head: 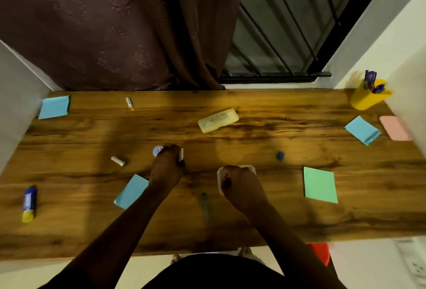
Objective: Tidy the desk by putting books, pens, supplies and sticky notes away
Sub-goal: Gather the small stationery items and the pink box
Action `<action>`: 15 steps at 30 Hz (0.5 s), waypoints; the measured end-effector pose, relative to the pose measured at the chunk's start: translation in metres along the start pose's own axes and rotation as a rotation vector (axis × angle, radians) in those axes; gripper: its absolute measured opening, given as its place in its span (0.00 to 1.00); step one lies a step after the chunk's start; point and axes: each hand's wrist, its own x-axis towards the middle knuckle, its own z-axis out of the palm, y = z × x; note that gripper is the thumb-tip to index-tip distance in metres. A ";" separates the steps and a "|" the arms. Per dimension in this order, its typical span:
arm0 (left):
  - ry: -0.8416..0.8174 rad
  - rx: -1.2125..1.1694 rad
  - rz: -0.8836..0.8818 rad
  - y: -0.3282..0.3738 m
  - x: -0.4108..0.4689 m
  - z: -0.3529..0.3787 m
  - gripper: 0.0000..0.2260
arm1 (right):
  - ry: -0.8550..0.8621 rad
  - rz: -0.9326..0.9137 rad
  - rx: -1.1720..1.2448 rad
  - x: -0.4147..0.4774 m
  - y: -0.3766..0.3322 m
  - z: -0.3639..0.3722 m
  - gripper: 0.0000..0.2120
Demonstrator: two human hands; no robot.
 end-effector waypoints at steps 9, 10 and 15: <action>-0.057 -0.057 -0.021 0.000 0.004 -0.005 0.11 | -0.115 0.233 0.071 0.011 -0.008 0.000 0.11; -0.058 -0.073 -0.033 0.001 0.001 -0.005 0.09 | -0.108 0.222 0.081 0.012 -0.005 0.002 0.13; -0.050 -0.318 -0.084 0.014 -0.030 -0.006 0.06 | -0.115 0.190 0.133 0.013 0.000 0.002 0.14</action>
